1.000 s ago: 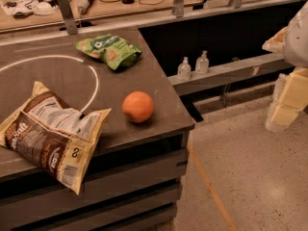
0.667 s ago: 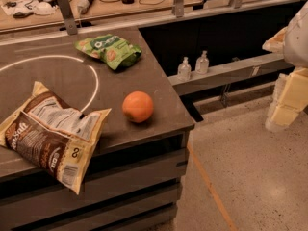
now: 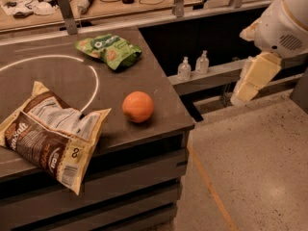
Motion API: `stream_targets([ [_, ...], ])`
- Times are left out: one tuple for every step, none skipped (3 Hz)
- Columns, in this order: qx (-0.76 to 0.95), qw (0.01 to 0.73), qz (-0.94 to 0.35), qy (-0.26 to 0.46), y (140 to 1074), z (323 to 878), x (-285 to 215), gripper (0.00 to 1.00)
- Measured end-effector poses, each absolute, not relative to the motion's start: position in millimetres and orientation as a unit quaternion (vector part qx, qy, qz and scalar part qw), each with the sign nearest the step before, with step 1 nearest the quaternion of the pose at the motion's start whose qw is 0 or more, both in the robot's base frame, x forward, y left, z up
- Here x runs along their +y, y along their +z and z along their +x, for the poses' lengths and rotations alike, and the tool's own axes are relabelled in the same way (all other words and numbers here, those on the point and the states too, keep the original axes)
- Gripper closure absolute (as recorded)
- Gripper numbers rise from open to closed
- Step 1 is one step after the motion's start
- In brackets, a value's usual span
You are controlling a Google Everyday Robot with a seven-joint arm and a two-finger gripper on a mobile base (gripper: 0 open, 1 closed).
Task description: Move green rice chip bag near brown chip bag
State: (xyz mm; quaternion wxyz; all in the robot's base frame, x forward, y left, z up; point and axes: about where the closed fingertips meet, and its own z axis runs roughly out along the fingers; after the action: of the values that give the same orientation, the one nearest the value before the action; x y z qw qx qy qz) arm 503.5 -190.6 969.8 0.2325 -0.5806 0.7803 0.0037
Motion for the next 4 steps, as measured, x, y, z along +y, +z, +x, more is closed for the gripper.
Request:
stream_targets([
  [0.77,0.283,-0.57,0.039,974.7,560.4,-159.9,0.0],
  [0.755,0.334,-0.557,0.089,984.5,611.7,-109.9,0.0],
  [0.739,0.374,-0.547,0.125,991.1,651.3,-51.1,0.0],
  [0.742,0.412,-0.518,0.112,990.3,691.9,-1.2,0.0],
])
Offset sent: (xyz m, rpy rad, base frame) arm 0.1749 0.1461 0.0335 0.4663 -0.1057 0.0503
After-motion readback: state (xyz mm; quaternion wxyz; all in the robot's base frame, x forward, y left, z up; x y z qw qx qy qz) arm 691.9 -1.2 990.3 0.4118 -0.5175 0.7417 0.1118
